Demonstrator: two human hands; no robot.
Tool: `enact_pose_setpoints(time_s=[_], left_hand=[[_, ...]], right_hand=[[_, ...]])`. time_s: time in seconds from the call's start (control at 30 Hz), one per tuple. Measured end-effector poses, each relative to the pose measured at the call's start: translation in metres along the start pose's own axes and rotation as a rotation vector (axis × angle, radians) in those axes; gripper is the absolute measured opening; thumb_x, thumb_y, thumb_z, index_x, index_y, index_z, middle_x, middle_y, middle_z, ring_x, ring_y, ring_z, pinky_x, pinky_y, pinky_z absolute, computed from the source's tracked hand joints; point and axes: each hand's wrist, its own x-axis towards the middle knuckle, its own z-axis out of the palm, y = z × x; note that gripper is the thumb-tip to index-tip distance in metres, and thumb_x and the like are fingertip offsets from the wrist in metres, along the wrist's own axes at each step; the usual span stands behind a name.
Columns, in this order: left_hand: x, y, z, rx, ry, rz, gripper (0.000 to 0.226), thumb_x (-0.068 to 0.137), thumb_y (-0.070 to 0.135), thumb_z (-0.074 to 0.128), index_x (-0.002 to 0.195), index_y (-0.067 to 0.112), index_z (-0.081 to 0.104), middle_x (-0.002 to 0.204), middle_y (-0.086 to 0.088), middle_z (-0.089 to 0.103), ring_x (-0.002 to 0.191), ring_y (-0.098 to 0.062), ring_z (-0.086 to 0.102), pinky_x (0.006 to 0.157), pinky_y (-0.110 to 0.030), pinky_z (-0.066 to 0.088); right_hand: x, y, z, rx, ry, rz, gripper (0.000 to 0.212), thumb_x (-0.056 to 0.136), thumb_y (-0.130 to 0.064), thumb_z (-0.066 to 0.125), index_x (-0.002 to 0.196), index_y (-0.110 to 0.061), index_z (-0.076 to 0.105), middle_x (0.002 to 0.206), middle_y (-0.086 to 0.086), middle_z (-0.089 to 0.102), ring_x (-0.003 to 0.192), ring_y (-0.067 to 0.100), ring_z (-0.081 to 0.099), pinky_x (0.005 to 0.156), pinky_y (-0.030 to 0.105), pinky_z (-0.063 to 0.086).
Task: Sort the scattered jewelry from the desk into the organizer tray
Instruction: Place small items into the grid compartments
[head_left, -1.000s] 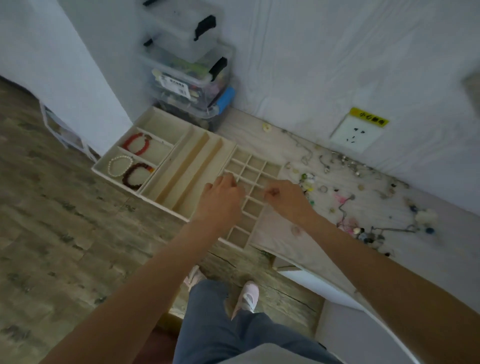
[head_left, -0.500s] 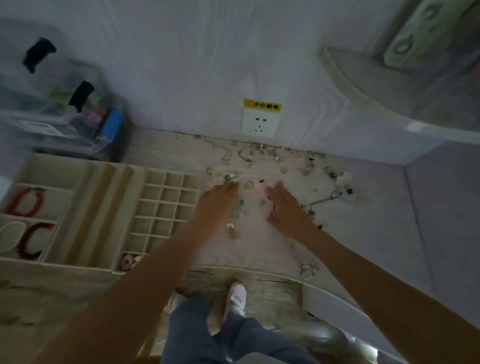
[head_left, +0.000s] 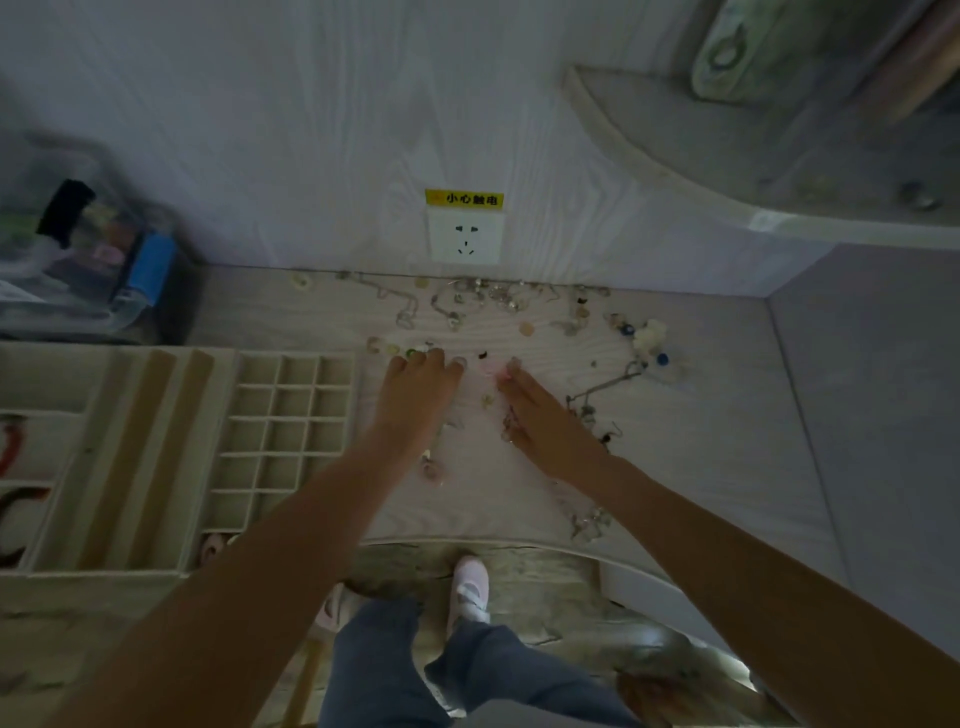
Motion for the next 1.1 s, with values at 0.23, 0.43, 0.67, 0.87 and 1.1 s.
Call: enact_pose_setpoints(time_s=[0.23, 0.43, 0.67, 0.87, 1.1], left_hand=[[0.0, 0.001, -0.016, -0.898, -0.028, -0.282, 0.013, 0.09, 0.009, 0.058, 0.101, 0.009, 0.066, 0.092, -0.003, 0.067, 0.081, -0.011, 0.062, 0.07, -0.007, 0.043], [-0.024, -0.024, -0.046, -1.375, -0.069, -0.448, 0.018, 0.076, 0.004, 0.074, 0.074, 0.02, 0.065, 0.064, 0.013, 0.068, 0.063, -0.003, 0.066, 0.065, -0.023, 0.055], [-0.067, -0.06, -0.059, -1.461, 0.022, -0.54, 0.02, 0.076, -0.006, 0.07, 0.076, 0.013, 0.065, 0.068, -0.006, 0.068, 0.064, -0.01, 0.069, 0.067, -0.024, 0.057], [-0.111, -0.104, -0.063, -1.431, 0.071, -0.621, 0.023, 0.066, 0.011, 0.079, 0.08, 0.019, 0.062, 0.07, 0.004, 0.068, 0.066, -0.008, 0.067, 0.063, -0.021, 0.055], [-0.174, -0.148, -0.039, -0.837, 0.017, -0.574, 0.029, 0.091, -0.002, 0.046, 0.112, 0.01, 0.061, 0.111, -0.005, 0.059, 0.104, -0.018, 0.057, 0.089, -0.032, 0.045]], right_hand=[[0.004, -0.008, -0.004, 0.084, 0.007, 0.103, 0.058, 0.097, -0.017, 0.046, 0.148, -0.01, 0.02, 0.158, 0.008, 0.0, 0.146, 0.02, 0.007, 0.114, 0.021, 0.006], [0.005, -0.048, -0.046, 0.66, 0.135, 0.125, 0.034, 0.092, -0.013, 0.055, 0.126, -0.016, 0.054, 0.117, 0.004, 0.058, 0.105, 0.015, 0.056, 0.08, 0.012, 0.041], [0.018, -0.111, -0.054, 0.893, 0.077, -0.013, 0.008, 0.083, 0.001, 0.064, 0.082, -0.007, 0.064, 0.071, 0.008, 0.065, 0.061, 0.006, 0.063, 0.068, 0.023, 0.053], [0.028, -0.164, -0.042, 0.969, -0.044, -0.056, 0.005, 0.082, -0.006, 0.067, 0.086, -0.009, 0.066, 0.071, 0.004, 0.067, 0.062, 0.011, 0.064, 0.064, 0.021, 0.055], [0.048, -0.21, -0.012, 1.025, -0.167, 0.09, 0.016, 0.082, 0.009, 0.064, 0.075, -0.005, 0.062, 0.074, 0.012, 0.067, 0.056, 0.01, 0.065, 0.062, 0.021, 0.056]])
